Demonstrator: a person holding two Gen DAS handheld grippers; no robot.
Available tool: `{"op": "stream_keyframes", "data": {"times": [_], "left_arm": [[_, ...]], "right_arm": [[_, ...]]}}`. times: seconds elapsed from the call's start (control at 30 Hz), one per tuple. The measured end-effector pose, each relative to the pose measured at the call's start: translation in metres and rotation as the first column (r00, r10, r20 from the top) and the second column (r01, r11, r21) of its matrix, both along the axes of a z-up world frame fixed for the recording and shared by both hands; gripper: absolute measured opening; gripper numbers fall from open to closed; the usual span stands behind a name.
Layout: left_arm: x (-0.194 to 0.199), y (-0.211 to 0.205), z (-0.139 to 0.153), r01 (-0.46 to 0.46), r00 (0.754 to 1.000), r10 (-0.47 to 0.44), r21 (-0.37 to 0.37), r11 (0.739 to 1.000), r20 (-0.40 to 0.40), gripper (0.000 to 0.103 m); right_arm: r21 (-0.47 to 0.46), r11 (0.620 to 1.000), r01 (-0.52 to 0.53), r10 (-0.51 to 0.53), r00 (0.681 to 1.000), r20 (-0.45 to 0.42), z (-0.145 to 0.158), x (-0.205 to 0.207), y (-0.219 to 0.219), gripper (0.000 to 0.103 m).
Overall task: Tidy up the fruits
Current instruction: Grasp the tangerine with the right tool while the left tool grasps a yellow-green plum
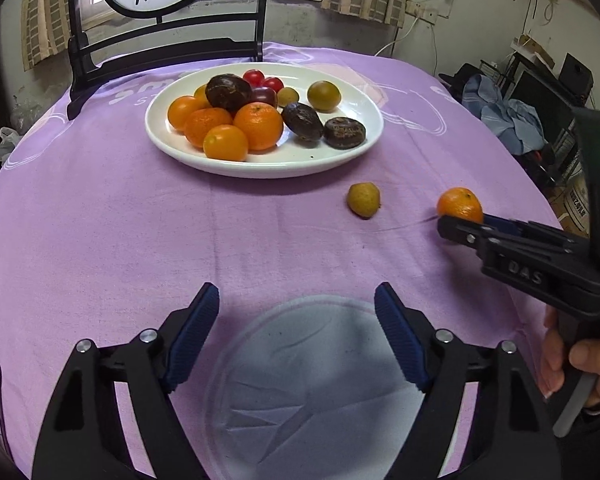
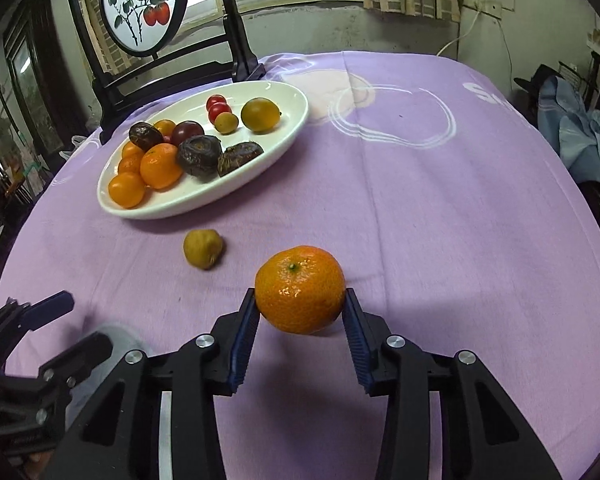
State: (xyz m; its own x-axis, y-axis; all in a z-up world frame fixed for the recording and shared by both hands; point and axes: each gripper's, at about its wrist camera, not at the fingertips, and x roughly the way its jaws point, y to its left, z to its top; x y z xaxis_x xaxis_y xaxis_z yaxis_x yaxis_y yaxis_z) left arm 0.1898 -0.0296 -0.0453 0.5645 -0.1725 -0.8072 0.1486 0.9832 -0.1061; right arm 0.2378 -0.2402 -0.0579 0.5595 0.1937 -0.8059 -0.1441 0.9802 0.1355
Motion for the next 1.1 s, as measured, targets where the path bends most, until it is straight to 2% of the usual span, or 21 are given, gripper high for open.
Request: {"op": "stream_keyframes", "data": {"times": [0.23,0.43,0.57,0.63,0.67,0.7,0.73,0.87,1.1], "left_arm": [[0.015,-0.027,-0.002,0.022,1.000,-0.022,0.068,0.997,-0.007,0.078],[0.051,-0.055,-0.010,0.044,0.998,-0.041,0.071,0.997,-0.036,0.078],[0.073,-0.068,-0.019,0.052,0.997,-0.047,0.076,0.996,-0.063,0.067],[0.080,-0.073,-0.021,0.041,0.998,-0.037,0.104,0.994,-0.044,0.063],[0.083,-0.075,-0.021,0.038,0.999,-0.034,0.126,0.991,-0.039,0.051],[0.087,-0.077,-0.020,0.047,0.998,-0.042,0.139,0.989,-0.035,0.034],[0.089,-0.078,-0.019,0.054,0.998,-0.050,0.138,0.989,-0.038,0.025],[0.086,-0.073,-0.014,0.055,0.997,-0.049,0.115,0.992,-0.055,0.025],[0.051,-0.045,0.014,0.069,0.998,-0.068,0.090,0.994,-0.005,0.025]], "right_arm": [[0.013,1.000,0.024,-0.025,0.999,0.035,0.006,-0.011,-0.013,0.043],[0.044,0.998,0.034,-0.036,0.999,0.033,0.009,-0.010,-0.028,0.043],[0.058,0.997,0.051,-0.053,0.998,0.026,0.008,-0.007,-0.037,0.043],[0.063,0.997,0.055,-0.056,0.998,0.018,0.007,-0.005,-0.040,0.043],[0.059,0.997,0.057,-0.058,0.998,0.016,0.006,-0.004,-0.040,0.043],[0.054,0.997,0.060,-0.060,0.998,0.015,0.005,-0.003,-0.041,0.043],[0.054,0.997,0.062,-0.062,0.998,0.015,0.005,-0.003,-0.041,0.043],[0.054,0.996,0.071,-0.072,0.997,0.019,0.004,-0.003,-0.043,0.043],[0.041,0.999,0.025,-0.027,0.998,0.059,0.007,-0.009,-0.032,0.043]]}}
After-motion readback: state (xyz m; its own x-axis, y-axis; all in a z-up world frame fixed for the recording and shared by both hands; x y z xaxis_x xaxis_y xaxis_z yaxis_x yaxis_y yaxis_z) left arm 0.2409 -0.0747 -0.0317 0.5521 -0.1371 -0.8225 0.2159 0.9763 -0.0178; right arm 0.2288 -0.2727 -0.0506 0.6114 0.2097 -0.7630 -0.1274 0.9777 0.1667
